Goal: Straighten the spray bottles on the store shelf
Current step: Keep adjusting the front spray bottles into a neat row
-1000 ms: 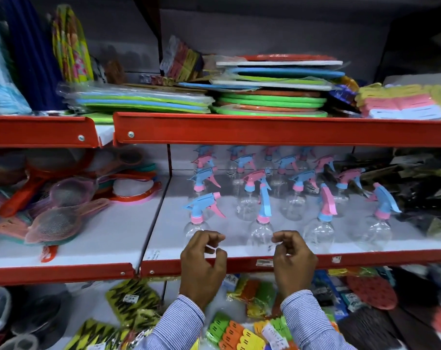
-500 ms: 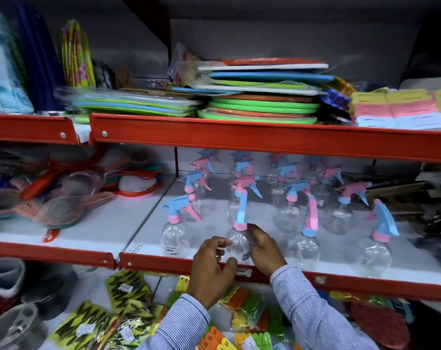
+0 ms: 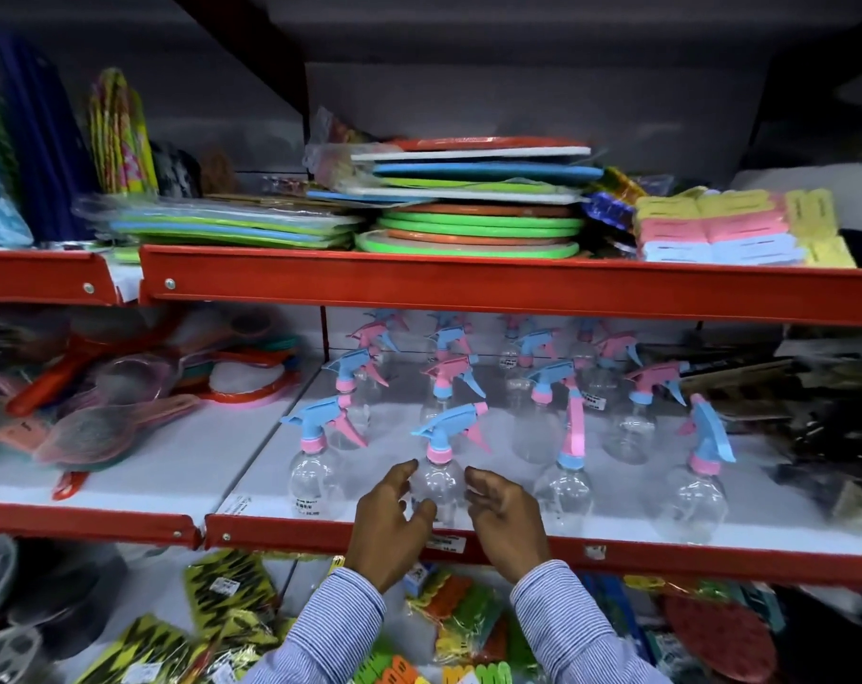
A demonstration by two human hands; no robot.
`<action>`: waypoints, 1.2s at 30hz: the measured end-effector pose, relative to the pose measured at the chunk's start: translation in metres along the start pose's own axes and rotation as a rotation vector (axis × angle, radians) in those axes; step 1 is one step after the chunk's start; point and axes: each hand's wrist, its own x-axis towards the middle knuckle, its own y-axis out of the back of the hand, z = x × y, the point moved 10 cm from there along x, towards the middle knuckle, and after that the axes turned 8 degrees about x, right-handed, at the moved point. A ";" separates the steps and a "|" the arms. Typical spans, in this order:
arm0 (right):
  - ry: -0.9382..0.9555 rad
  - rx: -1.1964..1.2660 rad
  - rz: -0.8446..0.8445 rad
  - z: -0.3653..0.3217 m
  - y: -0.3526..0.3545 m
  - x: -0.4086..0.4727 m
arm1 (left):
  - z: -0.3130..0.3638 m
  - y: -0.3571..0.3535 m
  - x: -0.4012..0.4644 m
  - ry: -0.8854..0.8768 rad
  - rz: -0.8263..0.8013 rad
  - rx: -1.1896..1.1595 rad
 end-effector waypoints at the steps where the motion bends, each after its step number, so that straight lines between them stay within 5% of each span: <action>1: -0.005 0.004 0.005 0.000 0.000 -0.001 | 0.000 -0.001 0.001 -0.004 -0.015 -0.001; 20: -0.002 0.007 0.021 0.007 0.003 -0.012 | -0.011 -0.007 -0.003 -0.041 -0.045 -0.145; 28: 0.136 0.041 0.366 0.003 0.075 -0.055 | 0.022 0.032 -0.031 -0.245 0.362 -0.160; 36: 0.176 0.040 0.641 0.012 0.163 -0.063 | 0.073 -0.038 -0.036 -0.291 0.200 -0.198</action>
